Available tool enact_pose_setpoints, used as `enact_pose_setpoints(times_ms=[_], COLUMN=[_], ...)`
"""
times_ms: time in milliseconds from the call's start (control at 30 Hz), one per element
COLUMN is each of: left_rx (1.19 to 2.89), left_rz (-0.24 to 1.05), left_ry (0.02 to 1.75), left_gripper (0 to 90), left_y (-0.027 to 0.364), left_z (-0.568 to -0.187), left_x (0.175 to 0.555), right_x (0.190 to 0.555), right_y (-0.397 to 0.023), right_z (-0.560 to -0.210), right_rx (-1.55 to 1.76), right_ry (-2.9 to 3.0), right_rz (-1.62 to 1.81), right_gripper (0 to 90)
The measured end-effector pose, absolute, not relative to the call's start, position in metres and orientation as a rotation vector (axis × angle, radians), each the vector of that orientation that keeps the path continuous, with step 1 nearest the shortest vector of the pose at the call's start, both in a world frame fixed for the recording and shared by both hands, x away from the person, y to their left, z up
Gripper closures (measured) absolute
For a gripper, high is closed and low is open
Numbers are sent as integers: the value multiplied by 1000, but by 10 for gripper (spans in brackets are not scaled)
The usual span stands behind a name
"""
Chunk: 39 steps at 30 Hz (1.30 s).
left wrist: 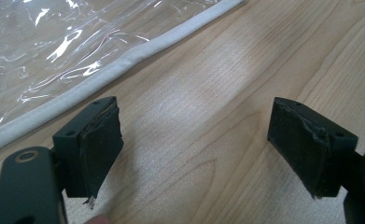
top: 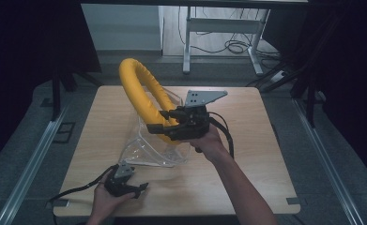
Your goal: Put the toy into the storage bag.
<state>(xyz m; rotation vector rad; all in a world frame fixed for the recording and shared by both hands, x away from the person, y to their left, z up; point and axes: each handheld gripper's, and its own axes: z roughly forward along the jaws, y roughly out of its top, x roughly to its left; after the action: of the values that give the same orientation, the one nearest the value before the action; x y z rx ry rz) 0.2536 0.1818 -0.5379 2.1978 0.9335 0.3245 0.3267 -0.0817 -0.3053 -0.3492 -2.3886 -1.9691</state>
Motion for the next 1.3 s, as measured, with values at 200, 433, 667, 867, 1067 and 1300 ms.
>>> enact_pose_setpoints(times_ms=[200,433,667,867,1067,1300], left_rx=[2192,2191,2197,2195,2193,2194], left_rz=[322,321,323,325,324,319], left_ry=[940,940,937,937,937,935], left_gripper=[175,175,175,175,175,175], left_y=[181,181,181,181,181,180], left_z=[-539,-539,-539,-539,-539,-540], left_x=[254,254,254,254,254,254], right_x=[330,334,342,346,348,356], right_y=[-79,-76,-71,-69,-71,-74], right_z=[-315,-328,-348,-359,-368,-382], right_rx=[-370,-388,-415,-424,-441,-515], right_ry=[-2378,-2378,-2369,-2357,-2362,-2397], right_rz=[-1949,-1918,-1867,-1846,-1831,-1802], right_gripper=[510,510,509,509,505,492])
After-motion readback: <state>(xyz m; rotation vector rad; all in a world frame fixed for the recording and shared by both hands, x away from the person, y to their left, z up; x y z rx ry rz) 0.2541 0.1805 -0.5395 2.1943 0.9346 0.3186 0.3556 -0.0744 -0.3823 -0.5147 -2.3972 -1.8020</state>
